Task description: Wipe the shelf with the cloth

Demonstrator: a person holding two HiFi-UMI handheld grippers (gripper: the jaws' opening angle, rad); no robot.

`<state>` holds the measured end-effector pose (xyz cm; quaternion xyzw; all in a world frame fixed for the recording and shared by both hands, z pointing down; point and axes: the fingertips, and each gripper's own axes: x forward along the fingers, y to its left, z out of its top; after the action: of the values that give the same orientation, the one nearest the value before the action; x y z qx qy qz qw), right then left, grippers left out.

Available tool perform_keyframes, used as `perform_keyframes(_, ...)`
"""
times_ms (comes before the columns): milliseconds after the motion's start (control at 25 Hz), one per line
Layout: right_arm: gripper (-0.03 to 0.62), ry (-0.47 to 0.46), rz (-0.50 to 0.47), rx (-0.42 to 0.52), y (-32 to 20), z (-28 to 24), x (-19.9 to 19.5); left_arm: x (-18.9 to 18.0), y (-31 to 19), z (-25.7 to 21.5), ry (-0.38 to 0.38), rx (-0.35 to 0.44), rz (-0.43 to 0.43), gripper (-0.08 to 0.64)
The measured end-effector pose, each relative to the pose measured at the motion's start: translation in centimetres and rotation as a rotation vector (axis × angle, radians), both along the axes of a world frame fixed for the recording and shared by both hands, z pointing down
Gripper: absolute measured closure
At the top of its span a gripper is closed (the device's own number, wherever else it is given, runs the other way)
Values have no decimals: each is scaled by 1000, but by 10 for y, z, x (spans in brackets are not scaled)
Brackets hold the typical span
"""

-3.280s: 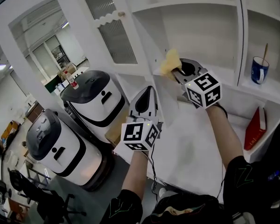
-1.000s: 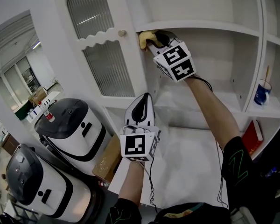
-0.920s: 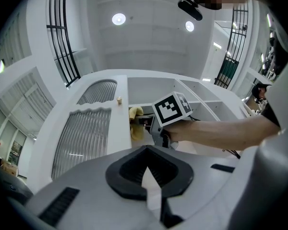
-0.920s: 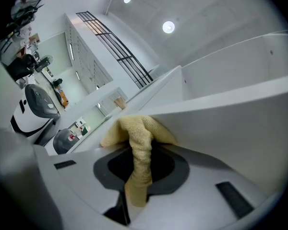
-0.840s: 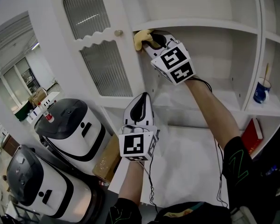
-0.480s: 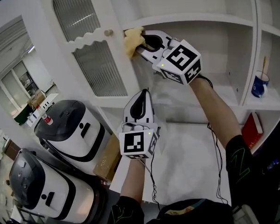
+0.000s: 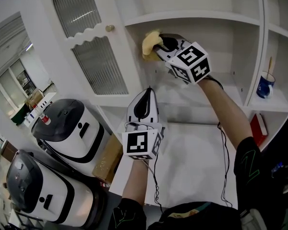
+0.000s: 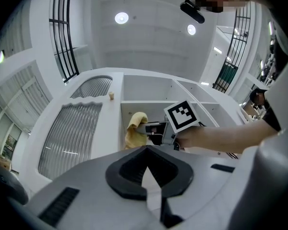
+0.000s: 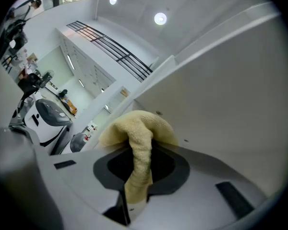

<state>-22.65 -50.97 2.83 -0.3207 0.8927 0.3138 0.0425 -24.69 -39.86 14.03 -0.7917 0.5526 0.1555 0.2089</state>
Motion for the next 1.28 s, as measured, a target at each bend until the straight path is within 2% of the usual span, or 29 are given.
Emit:
perform_keyframes(200, 529, 22, 104, -144, -41, 25, 0, 1, 3, 3, -2, -6, 2, 561)
perform_keyframes(480, 531, 47, 163, -248, -69, 54, -18, -6, 5, 12, -12, -30, -12, 561)
perform_keyframes(640, 531, 33, 130, -297, -67, 60, -23, -16, 9, 17, -12, -42, -28, 560)
perform_keyframes(1000, 529, 85, 42, -253, -22, 65, -35, -16, 7, 28, -33, -81, -39, 561)
perform_keyframes(1280, 529, 71, -72, -285, 11, 70, -39, -8, 9, 30, -29, -86, -26, 561)
